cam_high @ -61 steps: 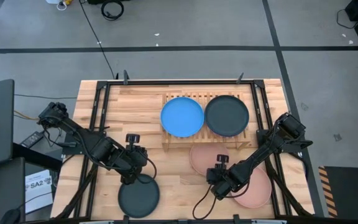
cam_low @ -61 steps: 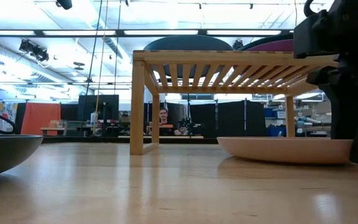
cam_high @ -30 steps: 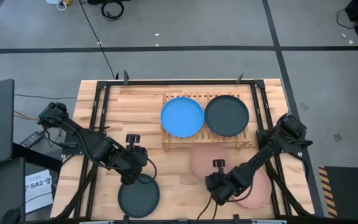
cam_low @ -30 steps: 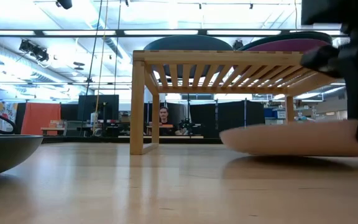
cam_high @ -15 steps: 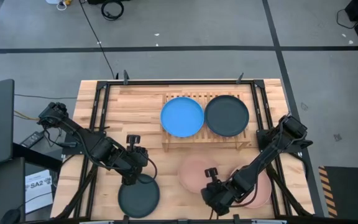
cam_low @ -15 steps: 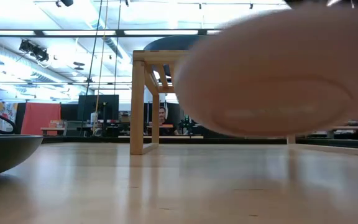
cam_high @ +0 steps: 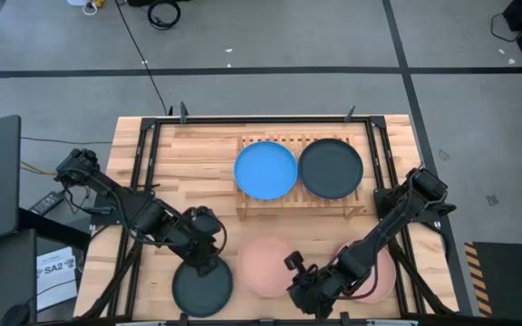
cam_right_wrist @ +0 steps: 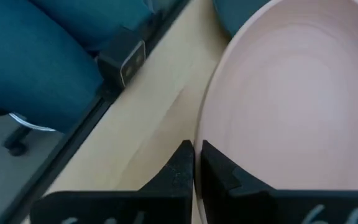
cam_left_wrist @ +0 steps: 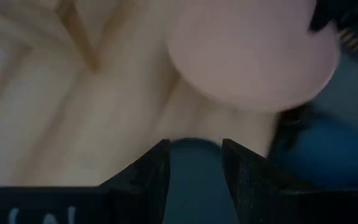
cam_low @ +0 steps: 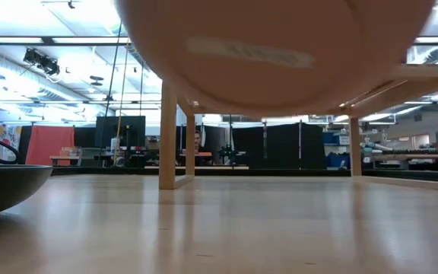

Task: Place and stack plates onto a shelf
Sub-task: Stack the left brown plate on top of the blue plate on the shelf

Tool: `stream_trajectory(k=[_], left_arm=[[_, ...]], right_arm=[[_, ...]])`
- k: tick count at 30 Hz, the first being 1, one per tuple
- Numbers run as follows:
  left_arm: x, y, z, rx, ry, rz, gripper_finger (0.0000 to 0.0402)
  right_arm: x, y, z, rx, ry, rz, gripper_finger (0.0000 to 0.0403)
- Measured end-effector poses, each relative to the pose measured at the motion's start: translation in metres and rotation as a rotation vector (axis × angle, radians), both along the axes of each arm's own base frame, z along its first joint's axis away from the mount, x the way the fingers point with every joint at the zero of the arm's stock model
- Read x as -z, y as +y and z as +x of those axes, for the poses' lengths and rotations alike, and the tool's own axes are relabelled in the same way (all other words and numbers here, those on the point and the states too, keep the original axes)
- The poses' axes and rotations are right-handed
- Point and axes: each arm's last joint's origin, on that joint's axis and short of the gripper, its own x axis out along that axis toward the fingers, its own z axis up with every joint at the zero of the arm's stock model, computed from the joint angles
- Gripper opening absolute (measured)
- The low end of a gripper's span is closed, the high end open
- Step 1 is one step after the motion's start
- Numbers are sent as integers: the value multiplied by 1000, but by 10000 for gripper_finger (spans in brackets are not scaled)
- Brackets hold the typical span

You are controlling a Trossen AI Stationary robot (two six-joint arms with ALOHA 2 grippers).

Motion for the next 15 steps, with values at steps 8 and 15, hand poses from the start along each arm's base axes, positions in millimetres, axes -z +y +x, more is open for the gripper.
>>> stream_trajectory(k=[8,15], left_arm=[[-2,-1,4,-166,29,-222,151],[-1,6,8,-244,73,-314,151]], right_arm=[[-4,-8,14,-203,-108,-154,16],[-4,-19,22,-300,-131,-269,16]])
